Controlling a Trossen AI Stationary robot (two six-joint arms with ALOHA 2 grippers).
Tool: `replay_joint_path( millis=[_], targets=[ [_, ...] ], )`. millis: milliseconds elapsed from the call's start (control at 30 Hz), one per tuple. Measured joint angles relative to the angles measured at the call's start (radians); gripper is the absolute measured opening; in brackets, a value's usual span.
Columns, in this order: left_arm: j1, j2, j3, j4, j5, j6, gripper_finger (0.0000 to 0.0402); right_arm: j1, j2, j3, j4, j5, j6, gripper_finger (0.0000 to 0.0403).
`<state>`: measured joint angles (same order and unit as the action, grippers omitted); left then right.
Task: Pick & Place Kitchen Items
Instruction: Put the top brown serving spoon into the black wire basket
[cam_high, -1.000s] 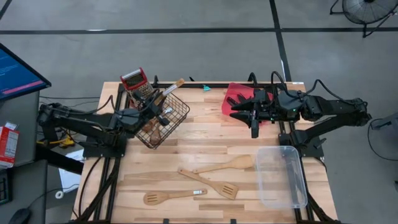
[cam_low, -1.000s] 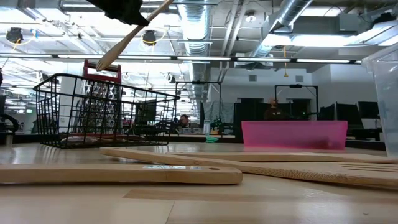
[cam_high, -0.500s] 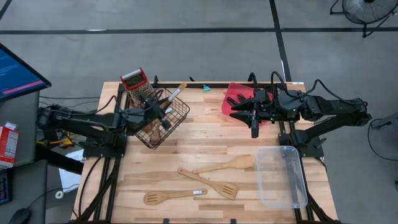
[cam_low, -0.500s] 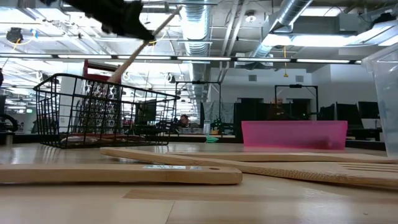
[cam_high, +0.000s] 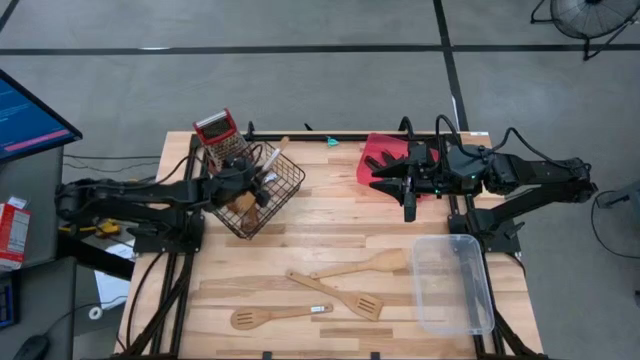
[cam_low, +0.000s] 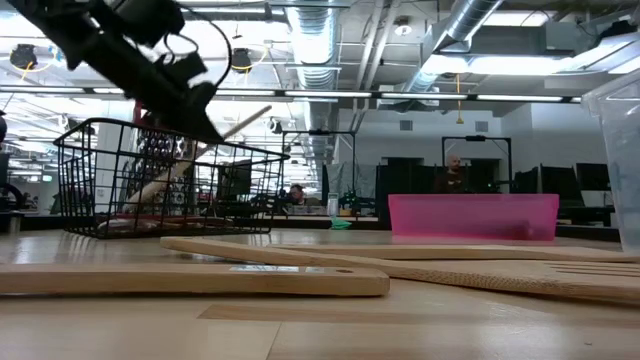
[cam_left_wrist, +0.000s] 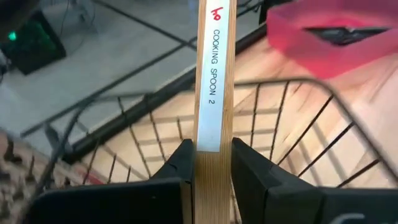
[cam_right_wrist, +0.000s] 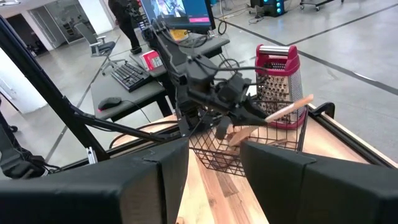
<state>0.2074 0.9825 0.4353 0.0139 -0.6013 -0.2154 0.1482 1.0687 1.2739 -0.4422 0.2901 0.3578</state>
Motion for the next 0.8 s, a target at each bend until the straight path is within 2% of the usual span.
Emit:
replay_joint_path(
  millis=[233,633,800],
  targets=[
    [0.013,0.0,-0.057,0.002,0.016,-0.029,0.0047,0.0,0.0,0.0,-0.003,0.0,-0.001,0.0161],
    [0.013,0.0,-0.061,0.002,0.053,-0.029,0.0065,0.0,0.0,0.0,-0.003,0.0,-0.001,0.0161],
    [0.013,0.0,-0.061,0.002,0.096,-0.066,0.0037,0.0,0.0,0.0,-0.003,0.0,-0.001,0.0161]
  ],
)
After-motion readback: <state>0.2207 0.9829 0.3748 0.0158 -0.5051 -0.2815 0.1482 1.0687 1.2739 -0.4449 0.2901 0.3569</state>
